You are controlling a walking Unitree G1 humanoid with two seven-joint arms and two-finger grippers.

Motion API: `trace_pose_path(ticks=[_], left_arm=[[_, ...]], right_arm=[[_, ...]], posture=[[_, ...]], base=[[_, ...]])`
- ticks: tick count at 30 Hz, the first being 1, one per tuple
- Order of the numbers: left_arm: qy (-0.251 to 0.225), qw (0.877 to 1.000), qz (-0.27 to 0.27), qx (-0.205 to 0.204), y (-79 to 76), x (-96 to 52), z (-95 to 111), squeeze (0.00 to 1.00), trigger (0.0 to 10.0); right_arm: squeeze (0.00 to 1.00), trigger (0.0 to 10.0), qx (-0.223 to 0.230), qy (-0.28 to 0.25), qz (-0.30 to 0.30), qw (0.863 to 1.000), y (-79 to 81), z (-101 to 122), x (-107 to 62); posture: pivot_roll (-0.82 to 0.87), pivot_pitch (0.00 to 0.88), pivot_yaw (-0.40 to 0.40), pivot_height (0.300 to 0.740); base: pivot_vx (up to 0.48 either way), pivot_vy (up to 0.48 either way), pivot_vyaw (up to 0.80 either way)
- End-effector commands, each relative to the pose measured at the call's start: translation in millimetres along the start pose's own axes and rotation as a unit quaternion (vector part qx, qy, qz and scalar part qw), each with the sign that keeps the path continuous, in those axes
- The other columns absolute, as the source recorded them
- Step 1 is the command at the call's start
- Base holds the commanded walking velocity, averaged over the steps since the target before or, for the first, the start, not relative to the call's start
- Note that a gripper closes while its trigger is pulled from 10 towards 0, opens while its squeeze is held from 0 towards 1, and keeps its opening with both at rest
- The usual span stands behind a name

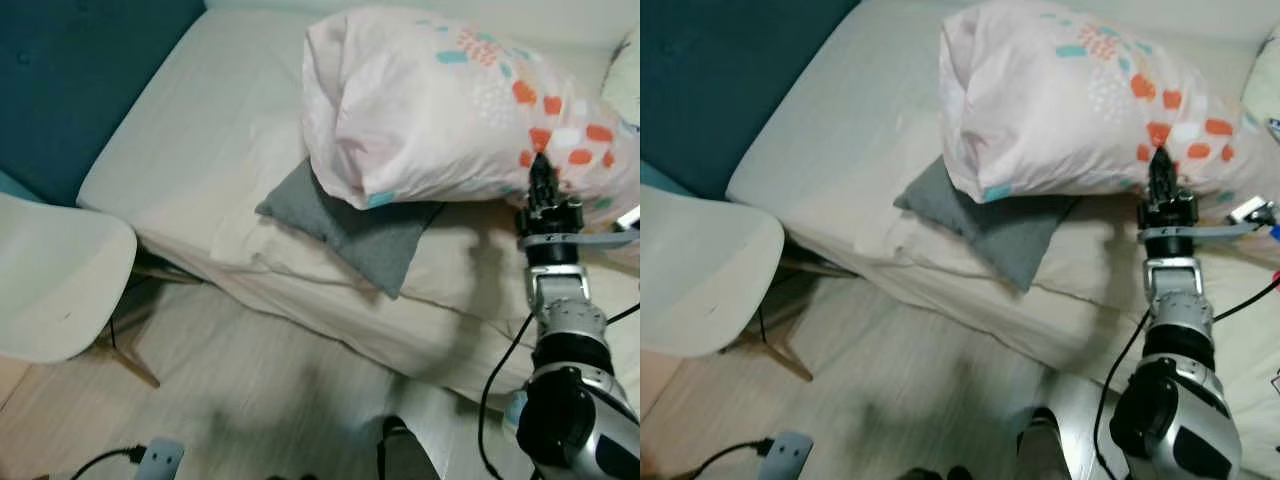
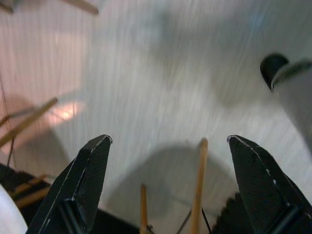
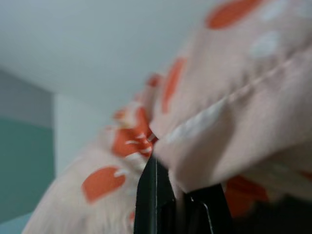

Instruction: Move the pillow to the sofa from floor

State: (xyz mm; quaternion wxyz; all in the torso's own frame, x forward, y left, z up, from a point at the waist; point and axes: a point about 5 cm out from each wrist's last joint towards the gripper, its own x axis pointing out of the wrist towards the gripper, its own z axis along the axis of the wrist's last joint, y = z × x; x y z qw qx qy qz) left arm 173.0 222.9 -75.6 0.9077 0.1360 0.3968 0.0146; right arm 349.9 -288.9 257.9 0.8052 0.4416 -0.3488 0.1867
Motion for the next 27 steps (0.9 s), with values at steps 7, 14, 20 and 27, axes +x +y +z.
trace_pose_path(ticks=[7,14,20,27], left_arm=[[-0.051,0.998,0.003,-0.027,-12.6,15.4,51.1,0.00,10.0],[-0.115,0.992,0.007,-0.046,-16.6,21.6,97.1,0.00,10.0],[-0.152,0.986,0.019,-0.061,-16.7,22.2,120.1,0.00,10.0],[-0.181,0.978,0.047,-0.088,-4.5,20.8,129.3,0.00,10.0]], right_arm=[[0.00,0.0,-0.122,-0.019,0.309,0.943,143.7,35.1,60.4],[0.00,0.0,-0.085,-0.026,0.430,0.899,209.6,23.7,65.3],[0.00,0.0,-0.063,0.061,0.443,0.892,228.6,-29.9,53.3],[0.00,0.0,-0.057,0.164,0.379,0.909,199.2,-91.6,33.1]], posture=[[-0.19,0.137,0.123,0.740],[-0.20,0.110,0.112,0.740],[-0.20,0.091,0.097,0.740],[-0.18,0.081,0.081,0.740]], base=[[0.000,0.000,0.66],[0.000,0.000,0.77],[0.000,0.000,0.77],[0.000,0.000,0.77]])
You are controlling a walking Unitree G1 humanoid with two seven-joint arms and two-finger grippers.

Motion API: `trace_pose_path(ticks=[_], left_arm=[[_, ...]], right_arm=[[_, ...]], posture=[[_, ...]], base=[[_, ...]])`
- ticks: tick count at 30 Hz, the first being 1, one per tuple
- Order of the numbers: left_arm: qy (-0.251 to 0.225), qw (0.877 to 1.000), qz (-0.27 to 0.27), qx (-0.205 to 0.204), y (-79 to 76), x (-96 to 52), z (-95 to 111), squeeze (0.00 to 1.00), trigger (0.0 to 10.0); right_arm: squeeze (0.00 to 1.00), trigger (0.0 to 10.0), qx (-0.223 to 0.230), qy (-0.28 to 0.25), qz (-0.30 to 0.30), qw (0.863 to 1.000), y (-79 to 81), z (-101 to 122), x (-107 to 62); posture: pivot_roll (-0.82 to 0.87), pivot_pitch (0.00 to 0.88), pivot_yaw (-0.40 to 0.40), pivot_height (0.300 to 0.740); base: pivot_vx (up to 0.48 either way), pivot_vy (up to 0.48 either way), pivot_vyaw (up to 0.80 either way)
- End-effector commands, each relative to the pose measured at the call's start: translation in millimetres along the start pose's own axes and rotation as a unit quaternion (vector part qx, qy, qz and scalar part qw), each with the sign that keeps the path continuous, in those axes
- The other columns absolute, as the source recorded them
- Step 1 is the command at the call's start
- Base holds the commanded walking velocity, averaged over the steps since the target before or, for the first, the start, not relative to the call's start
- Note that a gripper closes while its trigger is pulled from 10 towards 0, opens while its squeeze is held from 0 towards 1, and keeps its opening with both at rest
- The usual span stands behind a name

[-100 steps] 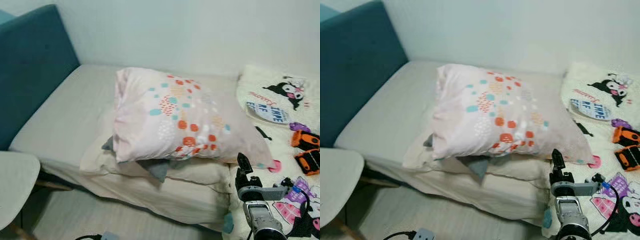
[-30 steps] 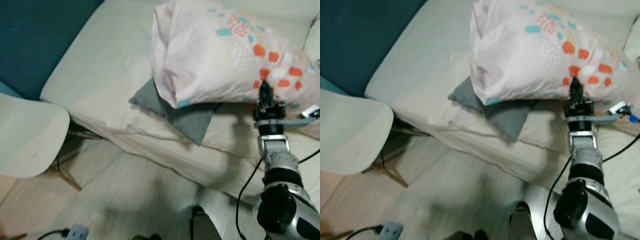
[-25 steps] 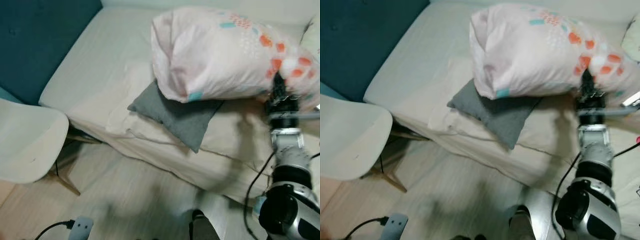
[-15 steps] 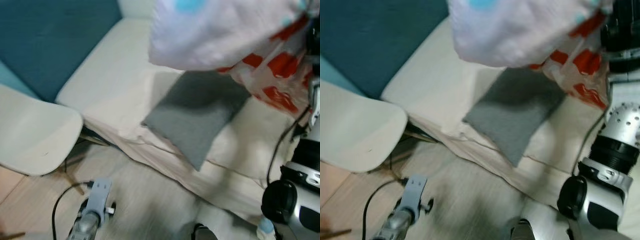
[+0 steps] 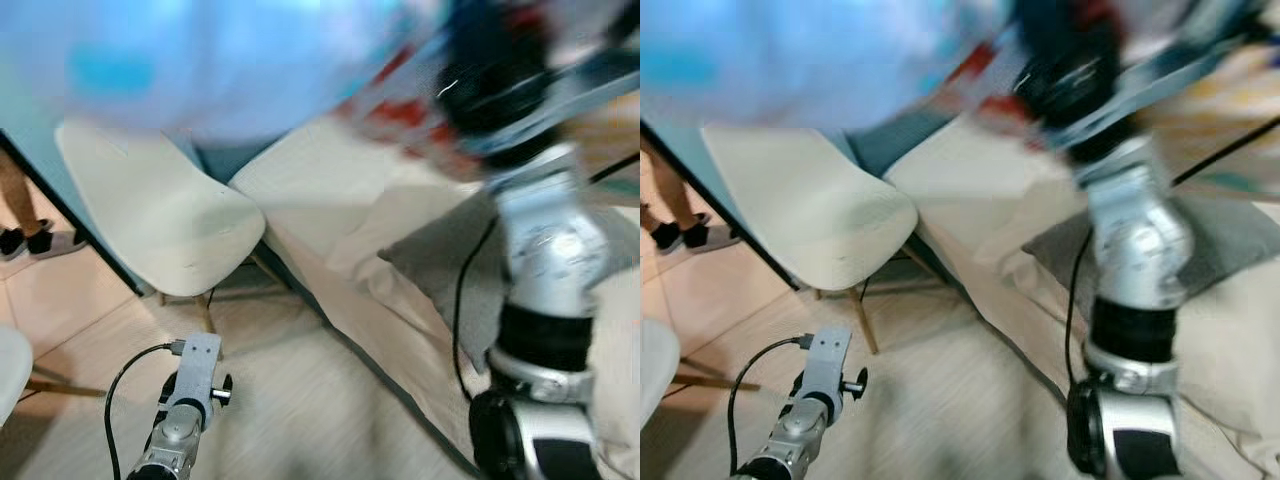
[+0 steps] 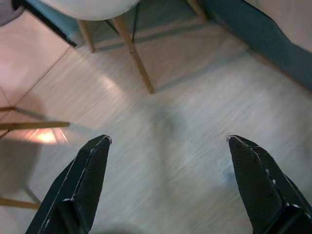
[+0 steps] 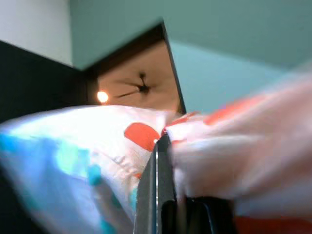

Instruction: Move the pillow to the sofa from floor

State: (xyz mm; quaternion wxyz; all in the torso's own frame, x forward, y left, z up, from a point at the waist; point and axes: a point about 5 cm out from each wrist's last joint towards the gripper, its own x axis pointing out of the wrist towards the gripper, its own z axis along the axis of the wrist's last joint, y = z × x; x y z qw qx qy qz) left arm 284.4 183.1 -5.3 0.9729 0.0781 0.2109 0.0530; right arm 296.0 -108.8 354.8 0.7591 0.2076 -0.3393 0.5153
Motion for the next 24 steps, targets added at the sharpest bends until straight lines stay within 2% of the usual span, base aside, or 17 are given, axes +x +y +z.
trace_pose_path(ticks=[1,2,5,6,8,11,13,15,17,19,20,21,24], left_arm=[[-0.002,1.000,0.015,-0.009,8.8,-1.2,-2.7,0.00,10.0],[-0.002,1.000,0.015,-0.009,8.8,-1.2,-2.7,0.00,10.0],[-0.017,1.000,0.013,-0.008,8.1,-1.6,0.2,0.00,10.0],[-0.017,1.000,0.013,-0.008,8.1,-1.6,0.2,0.00,10.0],[-0.024,1.000,0.010,-0.009,5.6,-2.1,1.2,0.00,10.0],[-0.025,1.000,0.005,-0.014,3.4,-2.7,0.7,0.00,10.0],[-0.022,1.000,-0.003,-0.019,0.7,-3.5,-0.9,0.00,10.0],[-0.022,1.000,-0.003,-0.019,0.7,-3.5,-0.9,0.00,10.0],[-0.016,1.000,-0.010,-0.015,-2.2,-4.9,-4.6,0.00,10.0],[-0.016,1.000,-0.010,-0.015,-2.2,-4.9,-4.6,0.00,10.0],[-0.009,1.000,-0.013,-0.011,-3.5,-6.3,-8.3,0.00,10.0],[-0.006,1.000,-0.012,-0.010,-3.6,-7.0,-10.2,0.00,10.0],[0.001,1.000,-0.009,-0.009,-2.2,-8.0,-13.5,0.00,10.0]], right_arm=[[0.00,0.0,0.005,-0.001,0.017,1.000,9.7,-8.1,3.7],[0.00,0.0,0.005,-0.001,0.017,1.000,9.7,-8.1,3.7],[0.00,0.0,0.054,0.034,-0.012,0.998,11.9,-44.6,-10.5],[0.00,0.0,0.054,0.034,-0.012,0.998,11.9,-44.6,-10.5],[0.00,0.0,0.077,0.053,-0.037,0.995,10.7,-62.0,-22.9],[0.00,0.0,0.089,0.064,-0.051,0.993,10.8,-71.3,-29.8],[0.00,0.0,0.092,0.084,-0.059,0.990,11.7,-81.9,-35.3],[0.00,0.0,0.092,0.084,-0.059,0.990,11.7,-81.9,-35.3],[0.00,0.0,0.096,0.107,-0.074,0.987,11.4,-94.2,-41.5],[0.00,0.0,0.096,0.107,-0.074,0.987,11.4,-94.2,-41.5],[0.00,0.0,0.068,0.176,-0.085,0.978,13.5,-117.2,-50.5],[0.00,0.0,0.061,0.197,-0.086,0.975,15.5,-125.2,-53.7],[0.00,0.0,0.059,0.212,-0.092,0.971,17.7,-133.3,-57.2]], posture=[[-0.18,0.081,0.081,0.740],[-0.18,0.081,0.081,0.740],[-0.18,0.072,0.076,0.740],[-0.18,0.072,0.076,0.740],[-0.18,0.070,0.074,0.740],[-0.18,0.071,0.071,0.740],[-0.18,0.070,0.070,0.740],[-0.18,0.070,0.070,0.740],[-0.18,0.067,0.069,0.740],[-0.18,0.067,0.069,0.740],[-0.18,0.064,0.072,0.740],[-0.18,0.063,0.073,0.740],[-0.18,0.061,0.073,0.740]], base=[[0.000,0.000,0.77],[0.000,0.000,0.77],[0.000,0.000,0.77],[0.000,0.000,0.77],[0.000,0.000,0.77],[0.000,0.000,0.77],[0.000,0.000,0.77],[0.000,0.000,0.77],[0.150,0.000,0.77],[0.300,0.000,0.76],[0.480,0.000,0.00],[0.480,0.000,0.00],[0.480,0.000,0.00]])
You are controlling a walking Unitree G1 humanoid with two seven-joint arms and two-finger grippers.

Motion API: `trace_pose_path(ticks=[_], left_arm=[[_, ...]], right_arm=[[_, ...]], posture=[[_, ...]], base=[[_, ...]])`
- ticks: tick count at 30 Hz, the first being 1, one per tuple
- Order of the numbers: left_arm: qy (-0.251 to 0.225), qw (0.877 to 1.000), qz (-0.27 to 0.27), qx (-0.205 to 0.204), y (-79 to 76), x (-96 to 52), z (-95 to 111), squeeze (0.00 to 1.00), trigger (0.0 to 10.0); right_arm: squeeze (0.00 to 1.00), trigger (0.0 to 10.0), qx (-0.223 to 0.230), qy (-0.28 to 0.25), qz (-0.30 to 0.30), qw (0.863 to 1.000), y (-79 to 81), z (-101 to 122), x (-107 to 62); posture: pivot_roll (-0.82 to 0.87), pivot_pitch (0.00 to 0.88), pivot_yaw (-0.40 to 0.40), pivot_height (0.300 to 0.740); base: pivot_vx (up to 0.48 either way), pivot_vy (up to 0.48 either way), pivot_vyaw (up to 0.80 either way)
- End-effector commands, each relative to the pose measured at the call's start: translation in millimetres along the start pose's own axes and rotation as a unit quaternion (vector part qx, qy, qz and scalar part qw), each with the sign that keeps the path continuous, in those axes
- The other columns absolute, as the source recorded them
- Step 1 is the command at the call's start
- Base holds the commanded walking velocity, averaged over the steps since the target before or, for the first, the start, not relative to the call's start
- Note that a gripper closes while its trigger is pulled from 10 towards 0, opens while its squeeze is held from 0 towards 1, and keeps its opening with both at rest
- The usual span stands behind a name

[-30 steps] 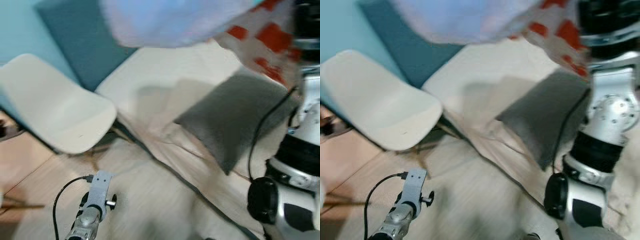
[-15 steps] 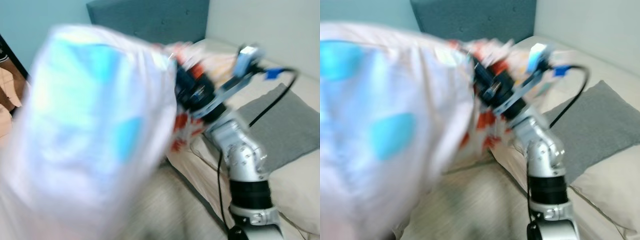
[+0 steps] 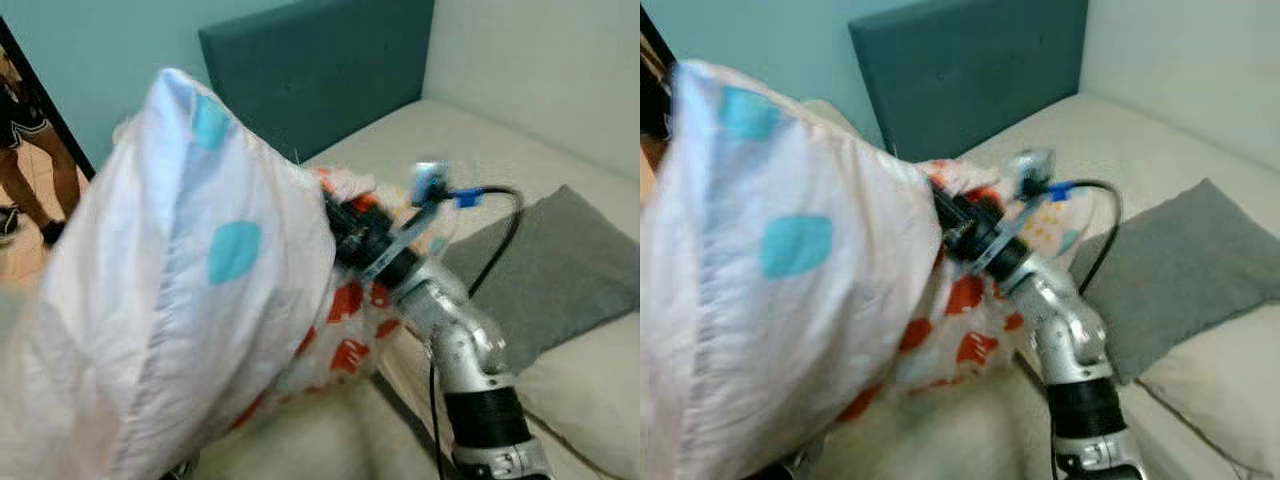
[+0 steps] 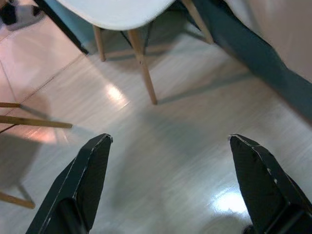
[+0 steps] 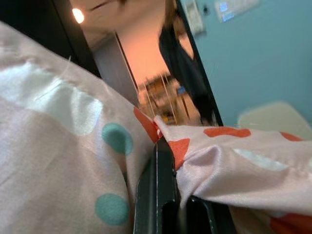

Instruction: Move the pillow to the sofa from floor

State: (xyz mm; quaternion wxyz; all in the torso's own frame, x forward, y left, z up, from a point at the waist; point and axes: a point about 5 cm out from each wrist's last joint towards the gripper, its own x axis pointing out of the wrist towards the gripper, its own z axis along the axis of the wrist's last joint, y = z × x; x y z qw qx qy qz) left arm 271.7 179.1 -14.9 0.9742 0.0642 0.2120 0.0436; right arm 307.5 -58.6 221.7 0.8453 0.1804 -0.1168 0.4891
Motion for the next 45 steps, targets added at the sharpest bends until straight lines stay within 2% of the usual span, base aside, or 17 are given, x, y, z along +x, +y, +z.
trace_pose_path(ticks=[1,8,14,19,45], left_arm=[[0.000,1.000,0.003,0.003,2.5,0.2,0.0,0.00,10.0],[0.006,1.000,0.002,0.008,4.3,-1.0,-3.4,0.00,10.0],[0.005,1.000,-0.001,0.009,2.8,-1.5,-3.9,0.00,10.0],[0.003,1.000,-0.004,0.010,0.0,-1.5,-3.3,0.00,10.0],[0.000,1.000,-0.010,0.014,-3.8,-2.3,-3.4,0.00,10.0]], right_arm=[[0.00,0.0,-0.010,0.005,0.007,1.000,5.0,-3.8,5.9],[0.00,0.0,-0.010,0.006,-0.021,1.000,-0.8,-8.9,3.9],[0.00,0.0,-0.017,-0.003,-0.032,0.999,-3.7,-6.4,3.1],[0.00,0.0,-0.016,-0.002,-0.058,0.998,-9.6,-8.5,1.9],[0.00,0.0,0.004,-0.025,-0.079,0.997,-12.4,-4.7,-0.6]], posture=[[-0.18,0.061,0.073,0.740],[-0.18,0.060,0.076,0.740],[-0.18,0.060,0.077,0.740],[-0.18,0.068,0.078,0.740],[-0.19,0.089,0.081,0.740]], base=[[0.480,0.000,0.00],[0.480,0.000,0.00],[0.480,0.000,0.79],[0.480,0.000,0.00],[0.480,0.000,0.00]])
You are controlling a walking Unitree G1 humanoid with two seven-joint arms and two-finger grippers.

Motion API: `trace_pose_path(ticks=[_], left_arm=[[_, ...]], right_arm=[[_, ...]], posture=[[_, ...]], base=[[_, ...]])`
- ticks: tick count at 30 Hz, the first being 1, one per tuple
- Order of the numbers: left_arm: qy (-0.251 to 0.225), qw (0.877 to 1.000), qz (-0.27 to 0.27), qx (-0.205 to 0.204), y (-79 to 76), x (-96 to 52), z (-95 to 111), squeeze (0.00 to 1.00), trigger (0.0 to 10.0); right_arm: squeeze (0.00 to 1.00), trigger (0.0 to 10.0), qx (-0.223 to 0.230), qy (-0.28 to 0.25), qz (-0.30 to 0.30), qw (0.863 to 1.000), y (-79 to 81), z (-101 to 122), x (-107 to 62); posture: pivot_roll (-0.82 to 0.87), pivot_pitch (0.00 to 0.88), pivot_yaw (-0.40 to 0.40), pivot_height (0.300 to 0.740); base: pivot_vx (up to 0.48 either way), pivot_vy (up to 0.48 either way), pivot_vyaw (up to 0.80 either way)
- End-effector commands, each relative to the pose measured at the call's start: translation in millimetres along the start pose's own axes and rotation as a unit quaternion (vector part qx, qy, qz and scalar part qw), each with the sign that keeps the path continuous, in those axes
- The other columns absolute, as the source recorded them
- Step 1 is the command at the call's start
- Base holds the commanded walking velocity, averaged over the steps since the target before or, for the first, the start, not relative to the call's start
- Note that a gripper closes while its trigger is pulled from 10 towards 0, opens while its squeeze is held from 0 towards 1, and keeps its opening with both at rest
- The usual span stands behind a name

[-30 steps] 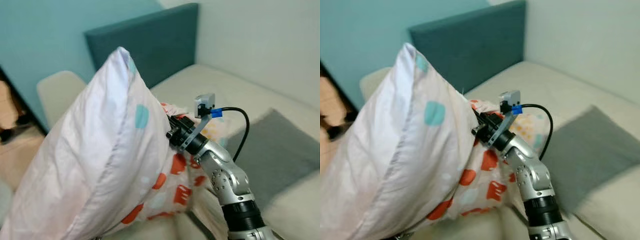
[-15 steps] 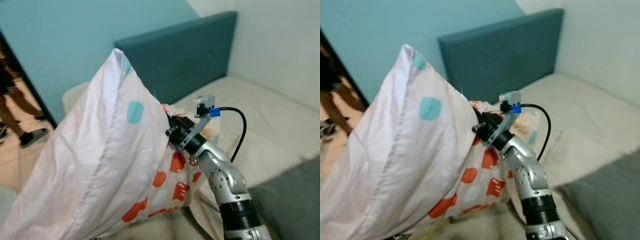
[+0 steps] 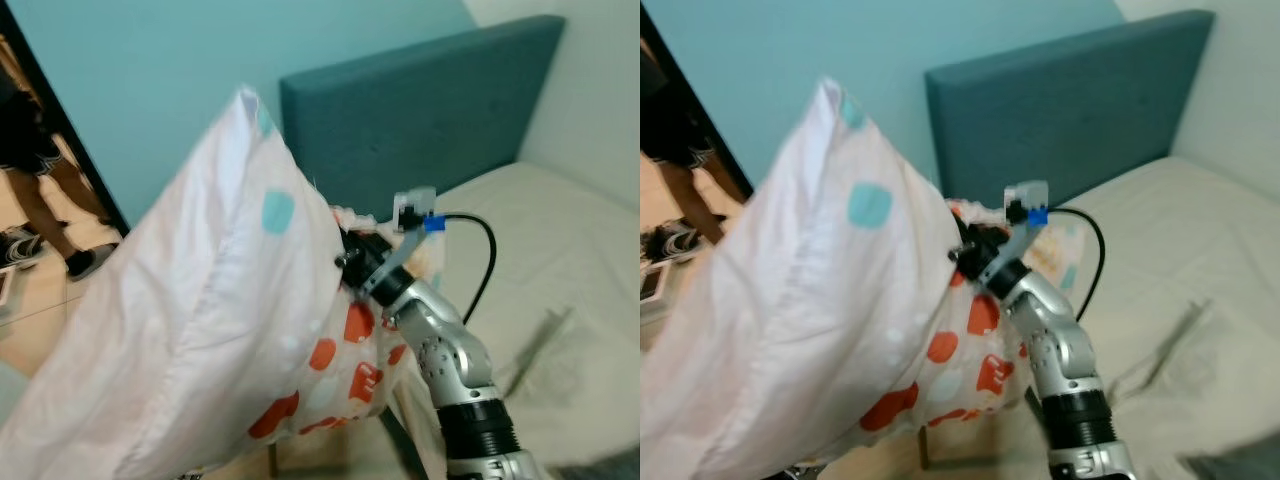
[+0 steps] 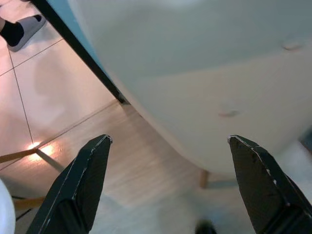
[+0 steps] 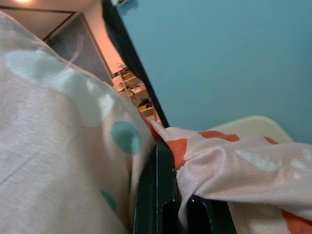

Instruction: Move the pillow to the sofa from floor

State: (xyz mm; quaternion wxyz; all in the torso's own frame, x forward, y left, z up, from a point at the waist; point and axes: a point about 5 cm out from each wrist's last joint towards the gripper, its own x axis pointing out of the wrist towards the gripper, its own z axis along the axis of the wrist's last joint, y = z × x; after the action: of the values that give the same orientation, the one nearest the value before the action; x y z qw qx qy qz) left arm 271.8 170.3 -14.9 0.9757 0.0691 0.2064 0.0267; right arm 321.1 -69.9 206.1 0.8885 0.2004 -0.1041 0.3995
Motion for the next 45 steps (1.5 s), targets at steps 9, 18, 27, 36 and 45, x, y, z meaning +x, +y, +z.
trace_pose_path(ticks=[9,18,27,36,45], left_arm=[[-0.002,1.000,0.014,0.004,4.2,0.4,0.7,0.00,10.0],[-0.056,0.998,0.019,0.035,-0.6,9.2,28.4,0.00,10.0],[-0.165,0.977,0.120,0.055,20.9,14.9,78.4,0.00,10.0],[-0.271,0.944,0.166,0.086,28.1,10.2,131.7,0.00,10.0],[-0.352,0.903,0.212,0.126,32.4,-5.0,176.8,0.00,10.0]], right_arm=[[0.00,0.0,0.029,0.003,0.009,1.000,7.5,2.3,8.7],[0.00,0.0,0.064,0.007,0.015,0.998,7.7,2.8,15.6],[0.00,4.5,0.128,-0.033,0.060,0.989,14.4,15.8,23.6],[0.00,10.0,0.190,-0.056,0.023,0.980,2.5,18.5,27.3],[0.00,10.0,0.243,0.023,-0.031,0.969,-0.5,-25.7,22.0]], posture=[[-0.19,0.091,0.080,0.740],[-0.19,0.092,0.075,0.705],[-0.18,0.095,0.073,0.665],[-0.18,0.096,0.074,0.630],[-0.17,0.093,0.079,0.595]], base=[[0.255,0.000,0.00],[0.000,0.000,0.00],[0.000,0.000,0.00],[0.000,0.000,0.00],[0.000,0.000,0.00]])
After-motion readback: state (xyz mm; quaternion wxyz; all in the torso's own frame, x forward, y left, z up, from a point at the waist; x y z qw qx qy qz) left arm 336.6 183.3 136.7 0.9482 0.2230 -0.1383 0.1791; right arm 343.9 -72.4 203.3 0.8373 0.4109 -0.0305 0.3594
